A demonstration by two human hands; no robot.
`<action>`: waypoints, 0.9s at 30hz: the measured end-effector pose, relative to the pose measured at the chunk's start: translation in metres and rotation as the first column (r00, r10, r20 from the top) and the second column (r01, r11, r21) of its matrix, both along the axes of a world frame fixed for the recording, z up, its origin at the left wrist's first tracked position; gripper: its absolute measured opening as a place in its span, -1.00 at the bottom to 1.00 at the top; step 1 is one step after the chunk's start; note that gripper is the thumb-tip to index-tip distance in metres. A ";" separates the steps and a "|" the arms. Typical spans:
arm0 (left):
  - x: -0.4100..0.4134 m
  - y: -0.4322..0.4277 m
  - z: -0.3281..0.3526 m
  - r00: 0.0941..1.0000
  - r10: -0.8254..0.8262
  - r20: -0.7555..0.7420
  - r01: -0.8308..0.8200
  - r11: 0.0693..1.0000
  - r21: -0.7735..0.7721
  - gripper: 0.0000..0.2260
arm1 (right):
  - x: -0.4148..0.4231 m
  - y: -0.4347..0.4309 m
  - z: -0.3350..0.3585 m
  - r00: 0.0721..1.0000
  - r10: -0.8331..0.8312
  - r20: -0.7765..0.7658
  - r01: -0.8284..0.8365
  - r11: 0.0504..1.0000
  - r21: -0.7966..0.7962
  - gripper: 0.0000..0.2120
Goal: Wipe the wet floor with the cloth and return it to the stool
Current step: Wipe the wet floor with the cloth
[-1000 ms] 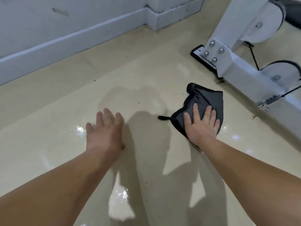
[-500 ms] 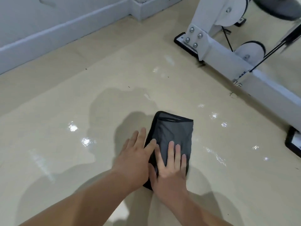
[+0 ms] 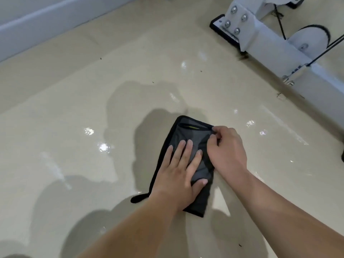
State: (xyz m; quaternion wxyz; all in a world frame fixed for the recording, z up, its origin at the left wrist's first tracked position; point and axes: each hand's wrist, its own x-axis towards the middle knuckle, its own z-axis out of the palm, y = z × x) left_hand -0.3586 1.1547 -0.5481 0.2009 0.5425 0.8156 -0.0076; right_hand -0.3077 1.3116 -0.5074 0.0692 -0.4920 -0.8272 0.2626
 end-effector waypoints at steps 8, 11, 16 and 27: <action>-0.083 -0.157 -0.005 0.888 0.429 -0.168 -0.435 0.900 0.001 -0.31 | -0.077 -0.078 -0.009 0.917 0.398 -0.034 -0.395 0.915 0.082 -0.72; -0.086 -0.198 -0.008 0.786 0.600 -0.149 -0.611 0.791 -0.039 -0.30 | -0.099 -0.113 -0.018 0.842 0.536 -0.054 -0.529 0.842 0.109 -0.74; -0.013 -0.222 -0.014 0.652 0.752 -0.095 -0.755 0.656 0.011 -0.27 | -0.133 -0.156 -0.029 0.760 0.650 -0.025 -0.642 0.755 0.131 -0.76; -0.049 -0.253 0.015 0.705 0.704 0.087 -0.679 0.704 -0.208 -0.16 | -0.170 -0.264 -0.018 0.542 0.839 0.038 -0.838 0.536 0.102 -0.76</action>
